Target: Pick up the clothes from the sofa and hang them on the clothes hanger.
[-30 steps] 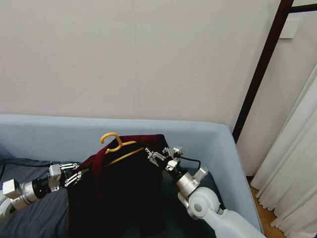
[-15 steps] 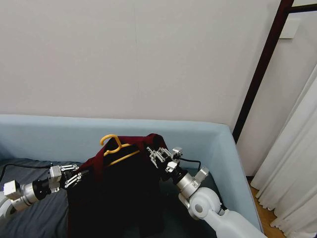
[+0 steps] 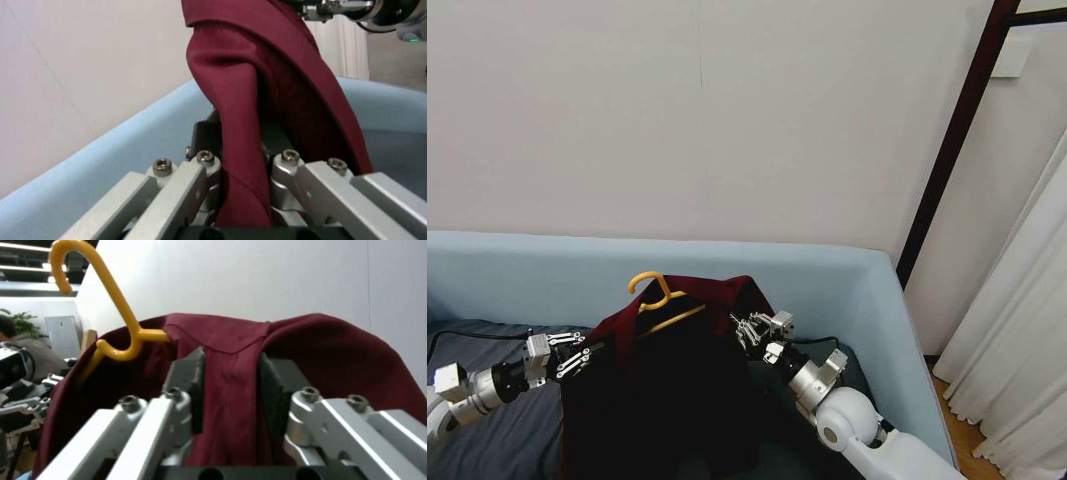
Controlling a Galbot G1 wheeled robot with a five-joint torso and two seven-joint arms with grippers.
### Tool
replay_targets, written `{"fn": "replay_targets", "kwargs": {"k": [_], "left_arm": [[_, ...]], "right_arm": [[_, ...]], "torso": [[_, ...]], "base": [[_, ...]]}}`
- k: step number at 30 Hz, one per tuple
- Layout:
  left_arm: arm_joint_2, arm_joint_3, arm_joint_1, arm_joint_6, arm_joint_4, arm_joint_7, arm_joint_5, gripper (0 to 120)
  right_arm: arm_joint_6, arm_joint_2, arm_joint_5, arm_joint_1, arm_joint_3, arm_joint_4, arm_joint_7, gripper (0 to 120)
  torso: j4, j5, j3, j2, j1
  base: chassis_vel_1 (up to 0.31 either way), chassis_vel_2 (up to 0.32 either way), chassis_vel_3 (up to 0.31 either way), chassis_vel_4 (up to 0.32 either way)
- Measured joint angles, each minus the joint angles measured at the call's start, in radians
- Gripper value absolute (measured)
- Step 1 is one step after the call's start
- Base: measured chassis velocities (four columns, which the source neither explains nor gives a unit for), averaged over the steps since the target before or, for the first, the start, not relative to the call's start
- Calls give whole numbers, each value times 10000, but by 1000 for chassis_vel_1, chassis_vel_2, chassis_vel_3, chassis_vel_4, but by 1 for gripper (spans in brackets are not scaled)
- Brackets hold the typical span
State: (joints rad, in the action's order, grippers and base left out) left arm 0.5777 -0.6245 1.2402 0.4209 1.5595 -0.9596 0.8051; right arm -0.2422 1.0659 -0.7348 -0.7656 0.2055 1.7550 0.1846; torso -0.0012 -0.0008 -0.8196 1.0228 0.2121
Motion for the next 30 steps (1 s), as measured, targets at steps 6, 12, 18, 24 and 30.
{"fn": "replay_targets", "kwargs": {"k": [6,12,18,24,30], "left_arm": [[-26,-69,38,0,26,-5,0,7],[-65,-104,37,0,-6,-8,5,7],[-70,-106,8,3,-47,-8,8,7],[-107,-124,14,2,-22,-8,38,7],[-135,-138,50,3,17,-8,46,7]], "right_arm": [[-140,-64,390,-212,-103,193,69,56],[149,-262,1466,-740,-194,692,-762,80],[361,-276,1612,-1032,-144,969,-1284,96],[516,-261,1660,-1198,-115,1113,-1702,100],[589,-183,577,-1079,89,1304,-1465,100]], "torso": [[0,1,0,0,0],[-1,0,0,0,0],[0,-1,0,0,0],[0,0,0,0,0],[0,-1,0,0,0]], "base": [[0,0,0,0],[0,0,0,0],[0,0,0,0],[0,0,0,0],[0,0,0,0]]}}
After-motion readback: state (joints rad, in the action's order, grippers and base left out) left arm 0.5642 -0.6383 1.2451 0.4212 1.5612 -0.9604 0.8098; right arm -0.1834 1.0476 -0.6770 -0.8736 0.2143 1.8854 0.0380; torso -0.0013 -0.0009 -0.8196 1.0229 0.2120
